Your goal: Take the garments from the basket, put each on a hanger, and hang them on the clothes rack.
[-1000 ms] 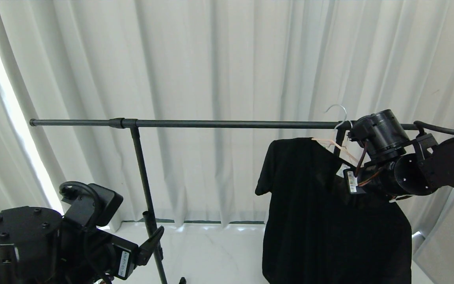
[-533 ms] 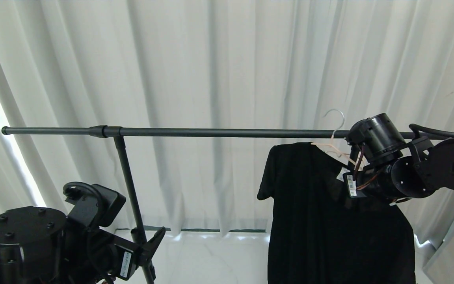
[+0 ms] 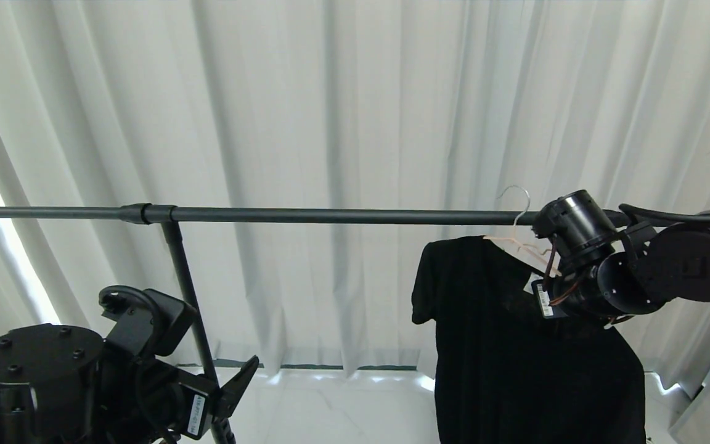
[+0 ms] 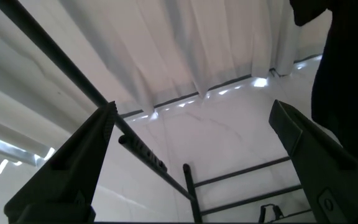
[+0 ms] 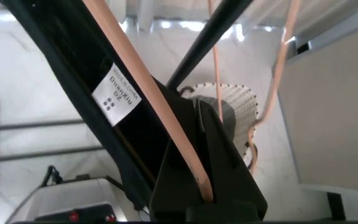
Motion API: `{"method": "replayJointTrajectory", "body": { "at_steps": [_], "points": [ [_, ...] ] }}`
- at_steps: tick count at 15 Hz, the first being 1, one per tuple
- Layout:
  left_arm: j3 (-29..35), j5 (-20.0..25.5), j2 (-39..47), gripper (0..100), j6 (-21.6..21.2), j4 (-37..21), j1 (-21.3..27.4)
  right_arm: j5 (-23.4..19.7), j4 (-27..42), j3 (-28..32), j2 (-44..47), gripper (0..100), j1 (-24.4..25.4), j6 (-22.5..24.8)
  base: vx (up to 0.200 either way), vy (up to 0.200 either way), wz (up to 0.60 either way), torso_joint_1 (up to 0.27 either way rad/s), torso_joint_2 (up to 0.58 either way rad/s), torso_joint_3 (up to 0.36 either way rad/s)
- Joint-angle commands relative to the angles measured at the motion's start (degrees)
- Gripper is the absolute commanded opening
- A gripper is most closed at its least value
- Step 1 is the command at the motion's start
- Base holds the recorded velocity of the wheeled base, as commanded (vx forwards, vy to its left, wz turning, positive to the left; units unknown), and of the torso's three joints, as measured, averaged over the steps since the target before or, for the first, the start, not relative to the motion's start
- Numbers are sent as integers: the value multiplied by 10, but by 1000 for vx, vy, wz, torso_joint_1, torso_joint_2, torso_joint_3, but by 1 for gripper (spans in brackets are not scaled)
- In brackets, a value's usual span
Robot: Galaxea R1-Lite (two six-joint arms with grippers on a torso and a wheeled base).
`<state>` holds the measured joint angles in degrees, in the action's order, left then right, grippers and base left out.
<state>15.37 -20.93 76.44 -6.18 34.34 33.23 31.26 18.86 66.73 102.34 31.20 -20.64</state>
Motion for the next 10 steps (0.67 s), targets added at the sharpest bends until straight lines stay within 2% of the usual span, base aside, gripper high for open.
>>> {"method": "replayJointTrajectory", "body": {
  "at_steps": [1, 6, 10],
  "points": [
    [0, 0, 1, 100, -1, 0, 0, 0, -1, 8, 30, 0, -1, 0, 0, 0, 0, 0, 0, 0],
    [-13, -1, 1, 100, 0, 0, 0, 0, -1, 58, 86, 0, -10, 0, 0, 0, 0, 0, 0, 0],
    [-13, 0, 3, 100, 1, 0, 0, 0, 1, 64, 102, 0, -10, 0, 0, 0, 0, 0, 0, 0]
  ]
}}
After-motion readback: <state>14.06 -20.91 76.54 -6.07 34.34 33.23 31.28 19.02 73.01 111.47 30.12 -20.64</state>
